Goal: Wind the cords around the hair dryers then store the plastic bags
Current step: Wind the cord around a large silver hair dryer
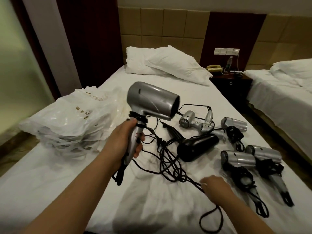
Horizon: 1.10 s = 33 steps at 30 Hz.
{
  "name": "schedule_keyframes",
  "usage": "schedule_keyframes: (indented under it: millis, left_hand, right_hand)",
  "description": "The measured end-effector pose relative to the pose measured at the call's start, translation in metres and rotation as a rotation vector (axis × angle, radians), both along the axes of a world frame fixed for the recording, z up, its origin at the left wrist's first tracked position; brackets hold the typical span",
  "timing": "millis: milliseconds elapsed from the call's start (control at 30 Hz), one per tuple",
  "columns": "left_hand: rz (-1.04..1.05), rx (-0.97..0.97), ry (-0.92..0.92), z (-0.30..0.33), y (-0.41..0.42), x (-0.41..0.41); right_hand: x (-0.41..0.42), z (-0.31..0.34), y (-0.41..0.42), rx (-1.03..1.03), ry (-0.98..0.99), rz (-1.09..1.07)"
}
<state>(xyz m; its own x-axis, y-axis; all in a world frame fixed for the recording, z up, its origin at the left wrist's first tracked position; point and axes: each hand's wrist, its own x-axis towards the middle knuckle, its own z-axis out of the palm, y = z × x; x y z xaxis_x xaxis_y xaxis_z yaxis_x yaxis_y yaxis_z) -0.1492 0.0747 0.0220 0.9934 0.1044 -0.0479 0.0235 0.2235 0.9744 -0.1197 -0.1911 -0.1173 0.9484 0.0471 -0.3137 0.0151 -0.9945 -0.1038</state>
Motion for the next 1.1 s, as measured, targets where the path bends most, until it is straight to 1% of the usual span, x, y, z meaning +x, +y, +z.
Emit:
schedule_keyframes:
  millis: [33,67,100,133,167,200,233,267,300,333,367,433,467,533,633,700,767,833,933,1000,1100]
  left_hand:
    - [-0.029,0.012,-0.014,0.000,-0.005,-0.001]
    - [-0.061,0.014,-0.024,0.002,-0.010,-0.003]
    - [-0.094,0.011,-0.029,0.003,-0.015,-0.005]
    - [-0.125,0.010,-0.032,0.005,-0.020,-0.006]
    - [-0.149,0.016,-0.036,0.007,-0.025,-0.007]
    - [-0.161,0.027,-0.043,0.008,-0.029,-0.008]
    - [-0.165,0.040,-0.055,0.010,-0.032,-0.008]
    - [-0.163,0.052,-0.073,0.010,-0.033,-0.008]
    - [-0.161,0.062,-0.093,0.010,-0.033,-0.007]
    - [-0.161,0.076,-0.115,0.009,-0.032,-0.006]
    - [-0.159,0.098,-0.128,0.008,-0.029,-0.004]
    - [-0.144,0.175,-0.132,0.005,-0.022,-0.002]
    - [-0.139,0.225,-0.121,0.002,-0.018,-0.001]
    - [-0.159,0.297,-0.077,-0.001,-0.013,-0.003]
    - [-0.242,0.361,-0.036,-0.003,-0.007,-0.009]
    - [-0.283,0.546,-0.077,-0.001,-0.007,-0.010]
    - [-0.258,0.842,-0.154,-0.003,-0.006,-0.006]
    - [-0.184,1.083,-0.215,-0.007,0.000,0.000]
    - [-0.108,1.272,-0.200,-0.016,0.012,0.008]
    - [-0.077,1.384,-0.198,-0.022,0.018,0.010]
    - [-0.017,1.604,-0.193,-0.027,0.017,0.008]
  right_hand:
    - [0.002,0.010,0.010,-0.001,-0.087,0.025]
    - [0.005,0.020,0.022,0.110,-0.198,0.021]
    - [0.004,0.035,0.035,0.325,-0.313,-0.016]
    - [0.002,0.051,0.052,0.612,-0.395,-0.076]
    - [-0.003,0.069,0.069,0.922,-0.383,-0.118]
    - [-0.008,0.085,0.084,1.193,-0.278,-0.124]
    - [-0.014,0.097,0.095,1.387,-0.133,-0.088]
    - [-0.019,0.104,0.101,1.513,-0.003,-0.069]
    - [-0.025,0.107,0.104,1.562,0.073,-0.053]
    - [-0.030,0.108,0.105,1.536,0.067,-0.036]
    - [-0.033,0.105,0.104,1.472,0.009,-0.020]
    - [-0.034,0.093,0.102,1.306,-0.113,0.042]
    - [-0.032,0.087,0.100,1.215,-0.134,0.075]
    - [-0.027,0.078,0.098,1.016,-0.144,0.126]
    - [-0.026,0.073,0.096,0.694,-0.096,0.238]
    - [-0.030,0.075,0.096,0.543,-0.047,0.309]
    - [-0.035,0.083,0.096,0.493,-0.023,0.351]
    - [-0.038,0.095,0.091,0.417,0.002,0.438]
    - [-0.039,0.111,0.081,0.395,0.075,0.494]
    - [-0.039,0.118,0.077,0.419,0.081,0.514]
    - [-0.039,0.124,0.079,0.461,0.072,0.569]
